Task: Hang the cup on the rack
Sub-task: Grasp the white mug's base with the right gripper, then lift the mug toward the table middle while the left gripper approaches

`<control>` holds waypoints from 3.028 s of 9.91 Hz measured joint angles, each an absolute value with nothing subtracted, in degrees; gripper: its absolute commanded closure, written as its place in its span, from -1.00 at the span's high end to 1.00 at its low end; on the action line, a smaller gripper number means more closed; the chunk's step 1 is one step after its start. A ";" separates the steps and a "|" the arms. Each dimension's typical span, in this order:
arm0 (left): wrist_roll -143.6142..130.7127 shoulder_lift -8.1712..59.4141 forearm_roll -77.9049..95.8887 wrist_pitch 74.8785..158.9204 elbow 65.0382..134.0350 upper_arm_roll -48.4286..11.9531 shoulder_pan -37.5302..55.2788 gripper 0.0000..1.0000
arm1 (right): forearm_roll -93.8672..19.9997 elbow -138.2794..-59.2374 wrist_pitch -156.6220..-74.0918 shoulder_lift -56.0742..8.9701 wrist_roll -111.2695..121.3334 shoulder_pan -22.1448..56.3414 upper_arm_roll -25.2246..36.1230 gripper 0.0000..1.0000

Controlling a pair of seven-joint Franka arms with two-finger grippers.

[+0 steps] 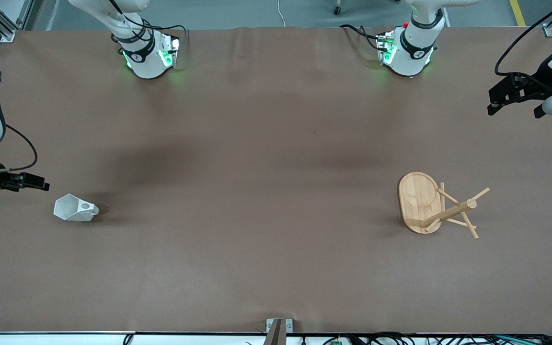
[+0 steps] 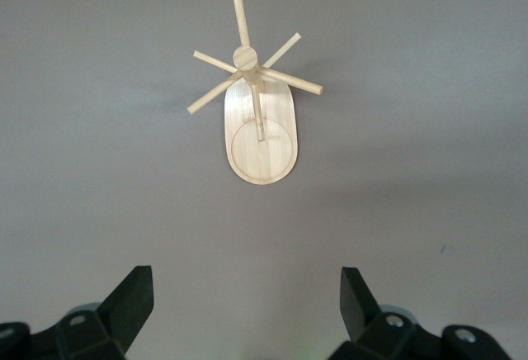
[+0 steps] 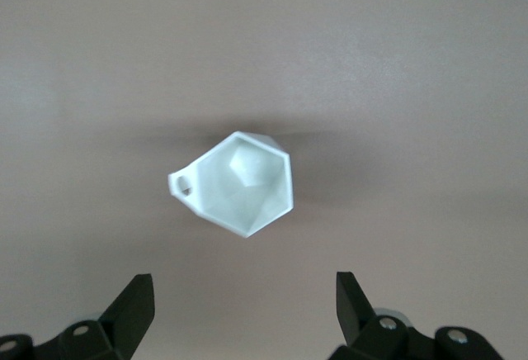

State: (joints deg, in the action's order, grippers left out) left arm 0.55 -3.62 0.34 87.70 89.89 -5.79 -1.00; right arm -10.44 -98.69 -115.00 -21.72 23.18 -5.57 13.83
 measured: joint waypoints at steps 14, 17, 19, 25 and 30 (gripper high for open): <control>0.46 -3.61 0.34 86.67 89.89 -5.91 -0.91 1.00 | -22.70 -98.05 -125.47 -33.90 32.72 -6.51 14.12 -0.99; 0.43 -3.60 0.34 86.67 89.89 -5.89 -0.92 1.00 | -22.97 -96.98 -118.49 -29.12 28.08 -4.92 13.17 -0.99; 0.41 -3.60 0.34 86.67 89.89 -5.87 -0.94 1.00 | -25.26 -96.96 -111.85 -25.02 26.27 -3.89 9.63 -0.99; 0.41 -3.60 0.34 86.67 89.88 -5.89 -0.92 1.00 | -51.75 -97.31 -102.92 -22.07 25.52 -2.92 -3.67 -1.00; 0.41 -3.60 0.34 86.67 89.87 -6.01 -0.71 1.00 | -72.68 -97.46 -108.74 -22.04 18.11 -2.04 -16.16 -1.00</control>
State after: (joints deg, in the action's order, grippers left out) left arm 0.41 -3.60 0.34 86.67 89.87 -6.01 -0.71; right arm -72.68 -97.46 -108.74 -22.04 18.11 -2.04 -16.16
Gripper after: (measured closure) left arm 0.000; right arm 0.960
